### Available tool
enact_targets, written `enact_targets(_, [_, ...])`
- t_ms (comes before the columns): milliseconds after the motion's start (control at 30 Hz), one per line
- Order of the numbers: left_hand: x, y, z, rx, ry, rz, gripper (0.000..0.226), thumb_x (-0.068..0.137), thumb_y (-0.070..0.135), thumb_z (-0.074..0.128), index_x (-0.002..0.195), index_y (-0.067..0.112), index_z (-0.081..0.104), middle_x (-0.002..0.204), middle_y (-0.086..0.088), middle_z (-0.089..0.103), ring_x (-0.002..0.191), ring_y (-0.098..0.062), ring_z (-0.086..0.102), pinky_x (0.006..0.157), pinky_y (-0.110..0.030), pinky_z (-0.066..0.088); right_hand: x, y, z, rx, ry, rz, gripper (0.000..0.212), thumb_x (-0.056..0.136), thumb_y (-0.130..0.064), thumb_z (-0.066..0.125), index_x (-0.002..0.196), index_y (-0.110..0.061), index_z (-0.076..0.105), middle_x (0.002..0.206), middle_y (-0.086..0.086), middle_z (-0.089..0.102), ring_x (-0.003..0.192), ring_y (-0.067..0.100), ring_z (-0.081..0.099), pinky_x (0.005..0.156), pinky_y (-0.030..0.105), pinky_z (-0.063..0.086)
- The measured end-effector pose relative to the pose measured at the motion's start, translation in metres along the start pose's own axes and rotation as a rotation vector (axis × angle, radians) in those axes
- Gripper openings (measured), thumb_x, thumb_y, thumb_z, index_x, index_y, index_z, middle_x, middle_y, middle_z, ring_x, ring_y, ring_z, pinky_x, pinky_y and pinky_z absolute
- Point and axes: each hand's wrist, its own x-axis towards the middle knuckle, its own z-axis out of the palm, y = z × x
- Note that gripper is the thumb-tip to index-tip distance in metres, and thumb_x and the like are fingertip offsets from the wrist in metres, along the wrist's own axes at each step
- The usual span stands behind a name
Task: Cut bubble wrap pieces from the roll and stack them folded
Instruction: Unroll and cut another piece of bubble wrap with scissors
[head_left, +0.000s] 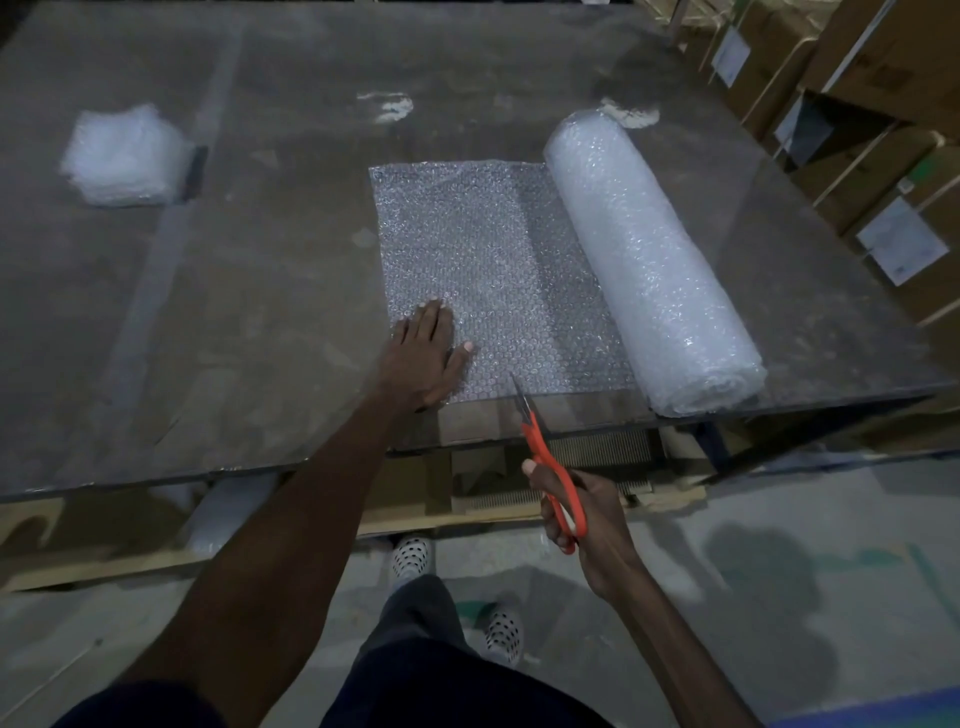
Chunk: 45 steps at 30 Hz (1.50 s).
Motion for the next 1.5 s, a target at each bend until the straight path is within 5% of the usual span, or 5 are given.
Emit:
enact_targets(500, [-0.002,0.001,-0.001,-0.004,-0.008,0.006,0.071,0.106,0.052,0.020,0.157,0.004,0.015,0.166,-0.017,0.010,0.153,-0.030,0.007,0.123,-0.047,0.008,0.003,0.003,0.004,-0.008,0.038,-0.021,0.032,0.085,-0.022,0.082,0.062,-0.014,0.062,0.050,0.004,0.049,0.038,0.014,0.040,0.038,0.021,0.033])
enact_targets(733, [-0.003,0.002,-0.003,-0.010,-0.011,0.001,0.076,0.102,0.055,0.015,0.157,0.004,0.017,0.165,-0.017,0.012,0.153,-0.031,0.007,0.123,-0.047,0.008,0.011,-0.009,0.011,-0.011,0.044,-0.015,0.031,0.083,-0.028,0.083,0.082,-0.002,0.066,0.055,0.009,0.052,0.040,0.014,0.044,0.038,0.021,0.034])
enact_targets(1500, [-0.006,0.002,-0.003,-0.007,-0.036,-0.018,0.071,0.106,0.052,0.019,0.158,0.005,0.012,0.167,-0.015,0.005,0.154,-0.029,0.002,0.124,-0.048,0.005,0.025,-0.021,0.017,-0.024,0.014,-0.025,0.027,0.082,-0.025,0.084,0.076,-0.009,0.064,0.051,0.002,0.049,0.039,0.011,0.041,0.038,0.020,0.033])
